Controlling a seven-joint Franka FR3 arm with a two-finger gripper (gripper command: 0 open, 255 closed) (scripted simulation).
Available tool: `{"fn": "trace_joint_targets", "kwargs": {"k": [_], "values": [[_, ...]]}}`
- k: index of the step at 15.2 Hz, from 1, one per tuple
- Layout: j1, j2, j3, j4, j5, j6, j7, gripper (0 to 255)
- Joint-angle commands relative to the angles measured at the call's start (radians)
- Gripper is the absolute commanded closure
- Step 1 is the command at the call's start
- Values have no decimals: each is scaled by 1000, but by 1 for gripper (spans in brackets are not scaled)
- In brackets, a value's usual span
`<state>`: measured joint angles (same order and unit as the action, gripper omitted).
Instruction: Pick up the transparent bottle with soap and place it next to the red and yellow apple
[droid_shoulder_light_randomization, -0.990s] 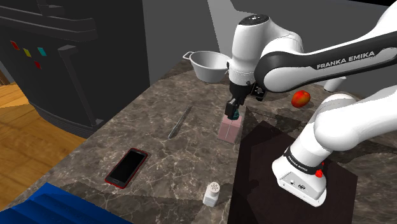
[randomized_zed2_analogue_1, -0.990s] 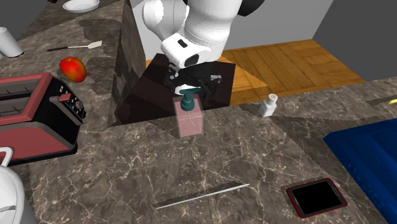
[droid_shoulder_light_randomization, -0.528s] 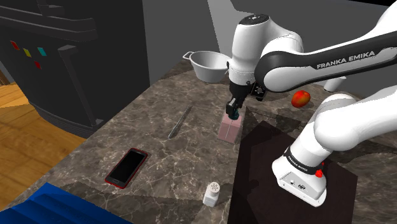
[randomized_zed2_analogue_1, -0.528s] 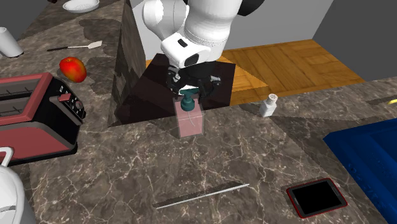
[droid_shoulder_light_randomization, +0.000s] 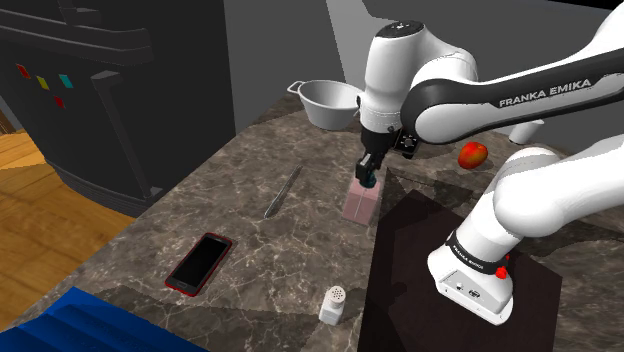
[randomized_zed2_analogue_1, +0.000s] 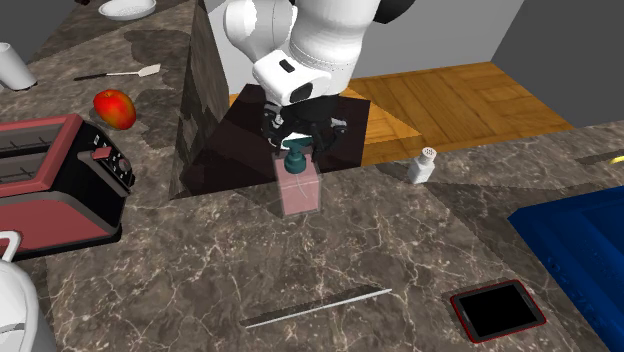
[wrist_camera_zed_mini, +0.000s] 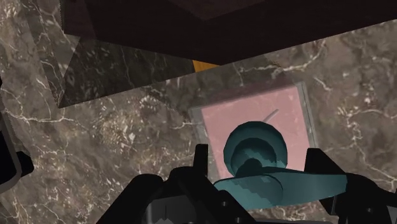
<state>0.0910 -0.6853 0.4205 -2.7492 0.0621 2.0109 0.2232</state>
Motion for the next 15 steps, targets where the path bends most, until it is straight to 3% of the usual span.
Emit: {"fn": "trace_joint_targets", "kwargs": {"k": [1,15], "values": [[0,-9,-5,14,-1,-24,-5,255],[-5,-66,-49,167,-21,-230,-41,255]]}}
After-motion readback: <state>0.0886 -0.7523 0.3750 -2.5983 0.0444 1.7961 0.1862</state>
